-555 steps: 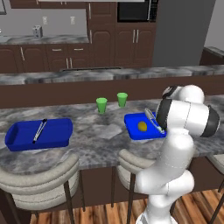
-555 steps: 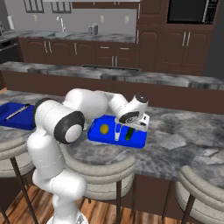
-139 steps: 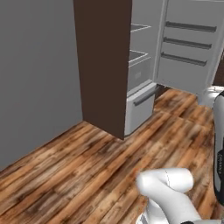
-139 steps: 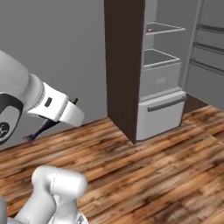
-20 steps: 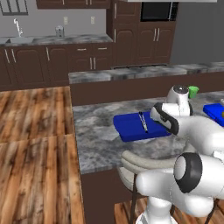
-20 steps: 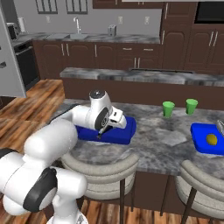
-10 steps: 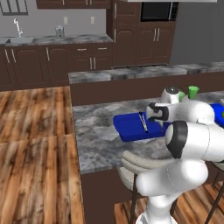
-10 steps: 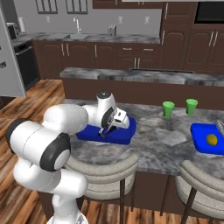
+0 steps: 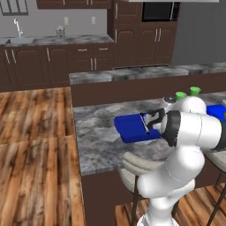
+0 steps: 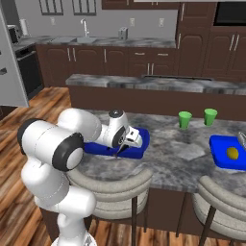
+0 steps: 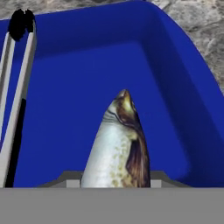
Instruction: Gather the lemon and cucumber from the fridge and place them on a tray on the dining counter. Then gather the fish and steak from the fridge and place them on the other tray.
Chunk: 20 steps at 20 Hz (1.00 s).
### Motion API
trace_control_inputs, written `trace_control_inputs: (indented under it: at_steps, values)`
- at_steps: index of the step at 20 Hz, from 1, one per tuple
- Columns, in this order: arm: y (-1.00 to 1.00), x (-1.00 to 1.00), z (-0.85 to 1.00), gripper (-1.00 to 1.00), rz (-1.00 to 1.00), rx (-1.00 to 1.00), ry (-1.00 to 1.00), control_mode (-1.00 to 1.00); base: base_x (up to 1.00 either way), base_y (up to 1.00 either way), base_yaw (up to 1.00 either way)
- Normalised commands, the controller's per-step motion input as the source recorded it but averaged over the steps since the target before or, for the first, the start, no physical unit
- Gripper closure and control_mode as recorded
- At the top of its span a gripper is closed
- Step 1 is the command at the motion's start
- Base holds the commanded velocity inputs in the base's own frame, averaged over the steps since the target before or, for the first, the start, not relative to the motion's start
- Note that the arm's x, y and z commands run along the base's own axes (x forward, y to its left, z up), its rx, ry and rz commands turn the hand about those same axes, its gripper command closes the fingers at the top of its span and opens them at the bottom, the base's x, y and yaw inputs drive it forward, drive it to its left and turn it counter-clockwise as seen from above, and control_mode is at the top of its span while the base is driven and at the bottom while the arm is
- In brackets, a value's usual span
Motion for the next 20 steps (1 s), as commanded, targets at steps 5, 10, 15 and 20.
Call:
trace_control_inputs:
  at_steps: [5, 10, 15, 20]
  values:
    - [0.0, 0.1, -0.07, 1.0, 0.0, 0.01, 0.0, -1.0, 0.0, 0.0, 0.0]
    - [-0.09, 0.2, 0.02, 1.0, 0.0, 0.03, 0.0, -1.0, 0.0, 0.0, 0.0]
    - [-0.06, 0.56, 0.0, 1.0, 0.0, 0.02, 0.0, -1.0, 0.0, 0.0, 0.0]
    - [0.0, 0.61, -0.03, 1.0, 0.01, 0.0, -0.04, -1.0, 0.0, 0.0, 0.0]
